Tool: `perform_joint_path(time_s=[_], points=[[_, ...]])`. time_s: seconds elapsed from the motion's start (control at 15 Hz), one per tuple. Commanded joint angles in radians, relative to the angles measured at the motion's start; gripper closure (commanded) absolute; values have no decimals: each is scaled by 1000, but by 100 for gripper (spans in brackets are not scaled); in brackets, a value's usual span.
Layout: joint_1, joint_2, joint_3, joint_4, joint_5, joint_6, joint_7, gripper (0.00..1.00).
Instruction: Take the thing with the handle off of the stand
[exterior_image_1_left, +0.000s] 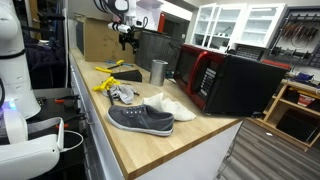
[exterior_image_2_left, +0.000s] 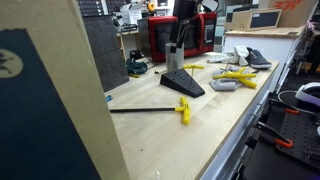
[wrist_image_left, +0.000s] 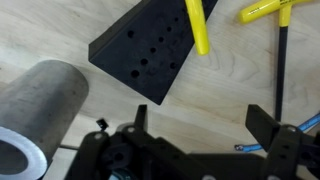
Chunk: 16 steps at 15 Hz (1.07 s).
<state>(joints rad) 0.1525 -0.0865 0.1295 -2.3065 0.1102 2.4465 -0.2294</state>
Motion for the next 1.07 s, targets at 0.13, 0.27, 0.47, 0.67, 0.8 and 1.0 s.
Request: perform_joint_path(time_s=[0.13,0.27,0.47,0.67,0.8,1.0], points=[[32,21,5,2,78,-44,-211,0],[30,25,7,0,55,-73,-232,0],[22,30,14,-2,-60,-130,-170,0],[23,37,21,-10,-170,-137,-129,0],[27,39,27,-16,-217,-109,-122,0],[33,28,35,-19,-213,-32,-100,0]])
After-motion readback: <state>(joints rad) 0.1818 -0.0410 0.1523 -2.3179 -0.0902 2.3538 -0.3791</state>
